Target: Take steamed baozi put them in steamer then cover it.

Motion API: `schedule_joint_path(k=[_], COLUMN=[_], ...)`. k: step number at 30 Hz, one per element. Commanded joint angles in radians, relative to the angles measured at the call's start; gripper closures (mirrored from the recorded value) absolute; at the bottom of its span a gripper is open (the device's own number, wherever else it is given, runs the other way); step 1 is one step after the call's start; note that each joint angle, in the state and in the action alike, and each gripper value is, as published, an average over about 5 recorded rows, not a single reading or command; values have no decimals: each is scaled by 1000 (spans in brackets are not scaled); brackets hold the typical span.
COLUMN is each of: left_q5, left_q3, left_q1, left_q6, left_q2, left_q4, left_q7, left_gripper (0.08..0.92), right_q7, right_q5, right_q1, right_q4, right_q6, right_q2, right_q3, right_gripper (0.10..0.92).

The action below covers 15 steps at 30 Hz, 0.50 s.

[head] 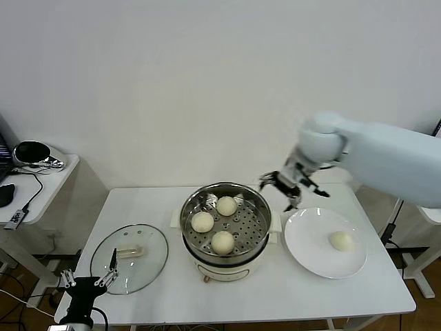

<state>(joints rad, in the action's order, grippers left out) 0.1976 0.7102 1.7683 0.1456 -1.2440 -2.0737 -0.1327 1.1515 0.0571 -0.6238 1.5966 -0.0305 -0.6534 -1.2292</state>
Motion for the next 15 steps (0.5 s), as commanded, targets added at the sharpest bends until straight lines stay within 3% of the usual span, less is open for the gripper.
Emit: schedule_joint_path(k=[1, 8, 15], left_q5=[-5, -14, -15], left_q3=[-10, -12, 4], left_q1=[2, 11, 23], left_q6=[0, -2, -2], left_q2=[7, -1, -12], left_q4=[-9, -23, -28], left_q7=[2, 3, 3], left_gripper=[177, 177, 177], right_q7=[8, 22, 20], right_q5=[-75, -197, -282], right_q1=[301, 641, 750], right_q4=[-27, -175, -316], right_q6=[-166, -88, -27], right_q2=[321, 295, 203], right_q3=[233, 503, 606], right_gripper=[203, 203, 203])
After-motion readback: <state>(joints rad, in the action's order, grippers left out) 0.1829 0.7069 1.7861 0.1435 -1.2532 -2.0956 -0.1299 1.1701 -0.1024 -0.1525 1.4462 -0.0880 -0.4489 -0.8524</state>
